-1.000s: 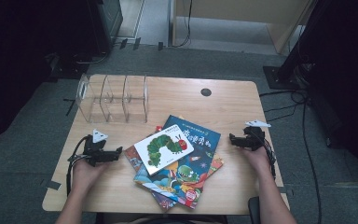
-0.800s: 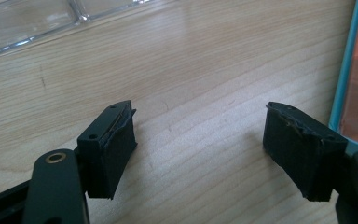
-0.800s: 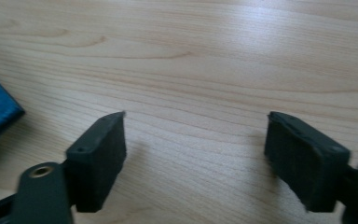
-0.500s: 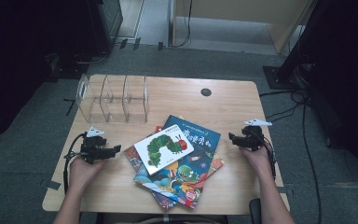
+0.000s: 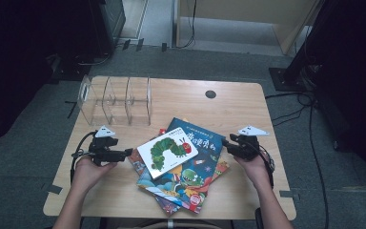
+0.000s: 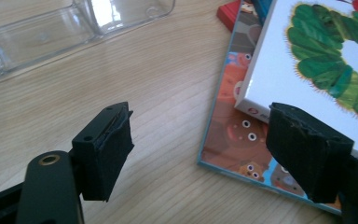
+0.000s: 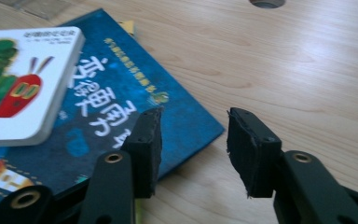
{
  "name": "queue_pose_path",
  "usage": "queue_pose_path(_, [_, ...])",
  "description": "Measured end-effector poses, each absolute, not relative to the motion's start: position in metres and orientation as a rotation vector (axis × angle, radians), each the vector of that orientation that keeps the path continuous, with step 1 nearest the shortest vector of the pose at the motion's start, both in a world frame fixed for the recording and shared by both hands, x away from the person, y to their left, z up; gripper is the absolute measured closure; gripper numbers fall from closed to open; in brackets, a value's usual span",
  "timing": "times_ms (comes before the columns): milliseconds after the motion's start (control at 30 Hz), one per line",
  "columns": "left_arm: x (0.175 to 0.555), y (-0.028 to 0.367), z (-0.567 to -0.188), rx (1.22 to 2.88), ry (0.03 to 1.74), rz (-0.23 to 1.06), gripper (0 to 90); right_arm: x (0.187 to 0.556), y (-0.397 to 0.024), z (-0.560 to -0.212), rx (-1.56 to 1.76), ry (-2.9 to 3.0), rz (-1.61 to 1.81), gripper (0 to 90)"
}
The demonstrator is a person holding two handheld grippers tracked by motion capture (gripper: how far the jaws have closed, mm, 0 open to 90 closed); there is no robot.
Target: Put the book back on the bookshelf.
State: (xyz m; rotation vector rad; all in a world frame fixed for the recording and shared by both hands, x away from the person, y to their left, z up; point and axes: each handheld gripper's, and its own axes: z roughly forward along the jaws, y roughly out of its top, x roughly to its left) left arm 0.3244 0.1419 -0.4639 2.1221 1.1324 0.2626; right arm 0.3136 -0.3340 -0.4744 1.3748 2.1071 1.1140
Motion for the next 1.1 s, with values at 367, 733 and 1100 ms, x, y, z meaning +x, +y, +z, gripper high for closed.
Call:
queue_pose_path(367, [0.338,0.131,-0.453,2.126,1.094,0.240,20.8,0.307,-0.316,-0.474,1.325,2.141,1.209,68.1])
queue_pose_path(733, [0.352,0.105,-0.442,2.196,0.975,0.202,22.7,0.293,-0.292,-0.473,1.249,2.220,1.198,77.7])
queue_pose_path(1100, [0.359,0.088,-0.441,2.228,0.920,0.155,23.8,0.276,-0.278,-0.475,1.231,2.233,1.233,90.0])
